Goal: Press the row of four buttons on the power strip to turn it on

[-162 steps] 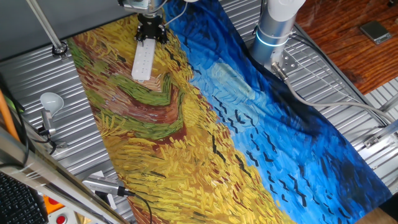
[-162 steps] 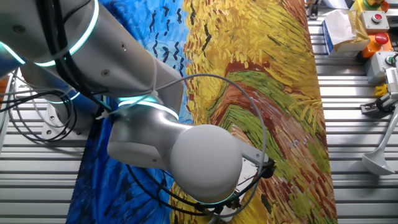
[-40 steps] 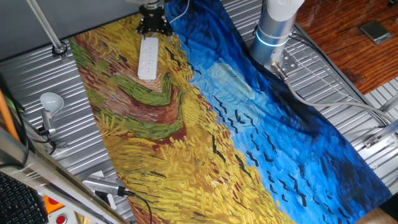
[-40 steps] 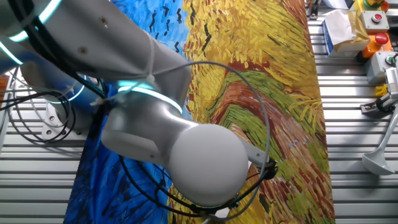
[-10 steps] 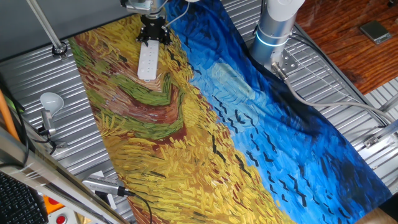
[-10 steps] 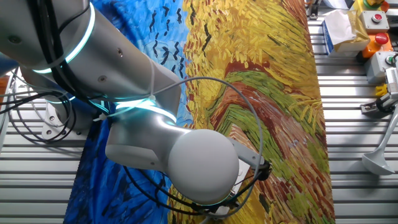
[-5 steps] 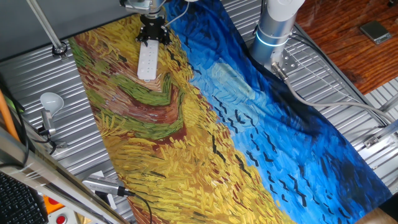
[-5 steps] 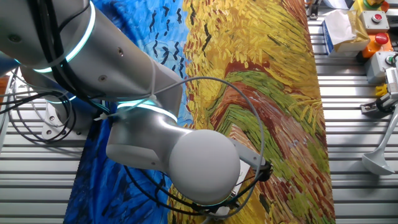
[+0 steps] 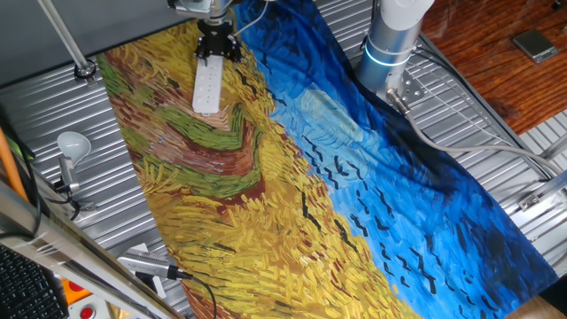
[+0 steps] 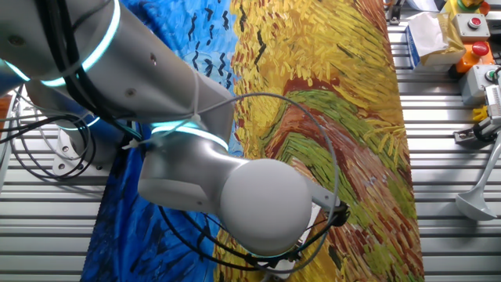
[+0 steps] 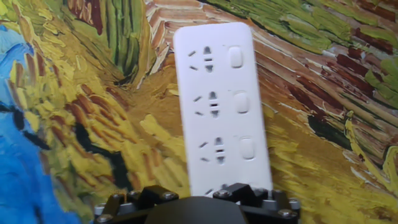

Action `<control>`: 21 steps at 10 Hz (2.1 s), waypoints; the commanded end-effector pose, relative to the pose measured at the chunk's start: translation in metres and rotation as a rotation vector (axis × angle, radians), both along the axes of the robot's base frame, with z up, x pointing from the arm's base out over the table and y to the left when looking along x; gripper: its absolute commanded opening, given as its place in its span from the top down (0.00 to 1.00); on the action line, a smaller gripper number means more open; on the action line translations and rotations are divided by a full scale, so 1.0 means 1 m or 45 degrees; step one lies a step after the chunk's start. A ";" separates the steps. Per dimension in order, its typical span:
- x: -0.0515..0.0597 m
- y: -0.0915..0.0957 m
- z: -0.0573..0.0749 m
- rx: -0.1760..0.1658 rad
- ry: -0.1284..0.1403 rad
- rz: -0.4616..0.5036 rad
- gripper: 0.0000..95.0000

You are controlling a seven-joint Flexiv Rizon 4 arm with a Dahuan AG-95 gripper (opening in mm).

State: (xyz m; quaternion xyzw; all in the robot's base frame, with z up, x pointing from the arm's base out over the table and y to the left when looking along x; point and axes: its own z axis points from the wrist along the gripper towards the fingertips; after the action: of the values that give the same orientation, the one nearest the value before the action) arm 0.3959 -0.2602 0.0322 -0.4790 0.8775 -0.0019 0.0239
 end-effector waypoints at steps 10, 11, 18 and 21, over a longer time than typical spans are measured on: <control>-0.001 0.000 -0.007 0.006 -0.014 -0.008 0.00; 0.000 0.000 -0.007 0.005 -0.014 -0.007 0.20; 0.004 0.000 -0.007 -0.002 -0.017 -0.010 0.20; 0.004 -0.001 -0.002 0.010 -0.010 -0.015 0.20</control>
State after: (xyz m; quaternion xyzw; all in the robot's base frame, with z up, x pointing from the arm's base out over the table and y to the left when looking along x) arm 0.3990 -0.2618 0.0305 -0.4732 0.8805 -0.0017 0.0284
